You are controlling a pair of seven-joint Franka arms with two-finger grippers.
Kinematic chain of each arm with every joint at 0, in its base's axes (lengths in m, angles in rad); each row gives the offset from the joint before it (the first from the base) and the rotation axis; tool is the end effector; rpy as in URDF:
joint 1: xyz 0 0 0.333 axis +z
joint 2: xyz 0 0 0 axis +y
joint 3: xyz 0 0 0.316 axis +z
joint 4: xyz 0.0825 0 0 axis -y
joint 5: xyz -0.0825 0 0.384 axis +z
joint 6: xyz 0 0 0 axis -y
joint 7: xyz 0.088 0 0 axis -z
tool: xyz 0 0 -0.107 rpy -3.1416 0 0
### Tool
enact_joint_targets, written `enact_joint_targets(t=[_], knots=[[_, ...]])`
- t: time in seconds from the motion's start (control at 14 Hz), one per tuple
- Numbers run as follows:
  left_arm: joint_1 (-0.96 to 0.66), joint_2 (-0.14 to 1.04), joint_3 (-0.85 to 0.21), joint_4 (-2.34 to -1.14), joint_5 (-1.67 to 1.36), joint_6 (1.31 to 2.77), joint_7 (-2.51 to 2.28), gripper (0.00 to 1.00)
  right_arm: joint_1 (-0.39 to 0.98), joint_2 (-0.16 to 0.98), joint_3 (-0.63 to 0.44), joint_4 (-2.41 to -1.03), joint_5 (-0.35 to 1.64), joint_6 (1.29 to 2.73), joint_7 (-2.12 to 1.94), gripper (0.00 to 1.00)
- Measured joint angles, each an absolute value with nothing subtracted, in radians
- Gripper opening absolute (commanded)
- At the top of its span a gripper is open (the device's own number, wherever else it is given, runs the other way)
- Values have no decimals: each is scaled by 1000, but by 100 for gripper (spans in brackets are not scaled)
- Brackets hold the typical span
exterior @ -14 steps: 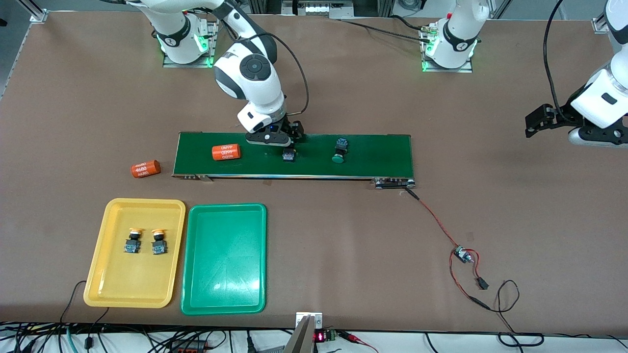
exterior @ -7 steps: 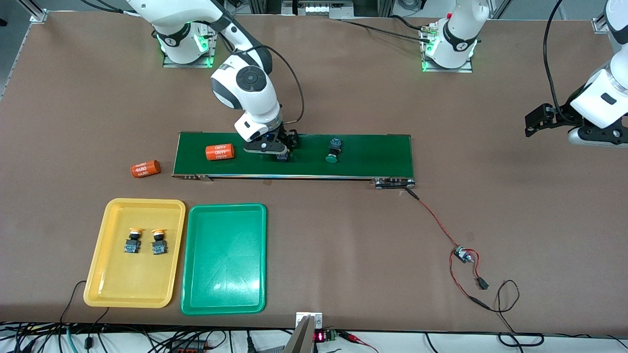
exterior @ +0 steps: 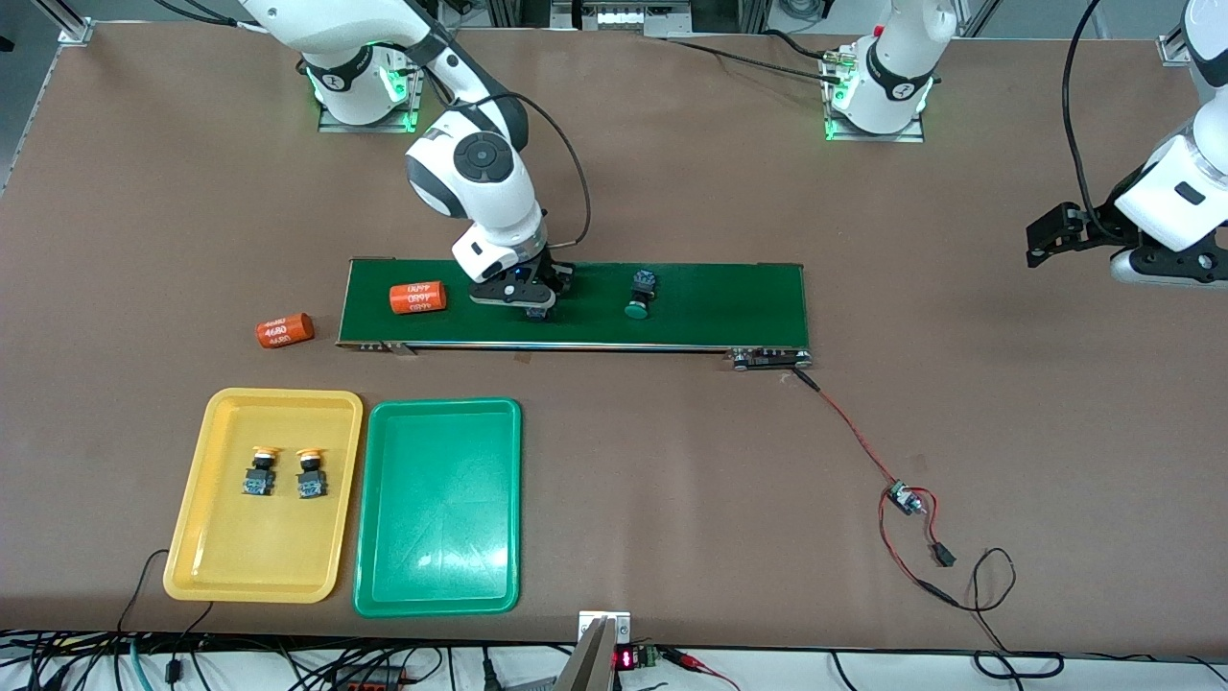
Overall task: Sort buttons by color to trays
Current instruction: 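Grasp a green-cap button on the belt with the right gripper, then carry the green-cap button over the green tray with the right gripper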
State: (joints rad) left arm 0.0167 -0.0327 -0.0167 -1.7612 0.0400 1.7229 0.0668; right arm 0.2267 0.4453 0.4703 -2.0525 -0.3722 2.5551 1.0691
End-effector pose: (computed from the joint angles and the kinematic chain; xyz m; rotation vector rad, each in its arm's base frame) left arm 0.5517 0.0036 0.5653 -3.0997 0.1131 0.0108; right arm 0.4656 0.3861 0.2512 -3.0521 0.1898 -0.1576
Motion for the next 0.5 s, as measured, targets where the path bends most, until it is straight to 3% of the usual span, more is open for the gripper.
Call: enact_joint_targets(t=[0.28,0.5], knots=[[17,-33,-17,-1761,40,1717,67,100,186,411,431,-1953,-374,2438,957,0],[17,-33,-17,-1761,40,1716,67,100,180,426,341,-1844,-374,2393,818,0]])
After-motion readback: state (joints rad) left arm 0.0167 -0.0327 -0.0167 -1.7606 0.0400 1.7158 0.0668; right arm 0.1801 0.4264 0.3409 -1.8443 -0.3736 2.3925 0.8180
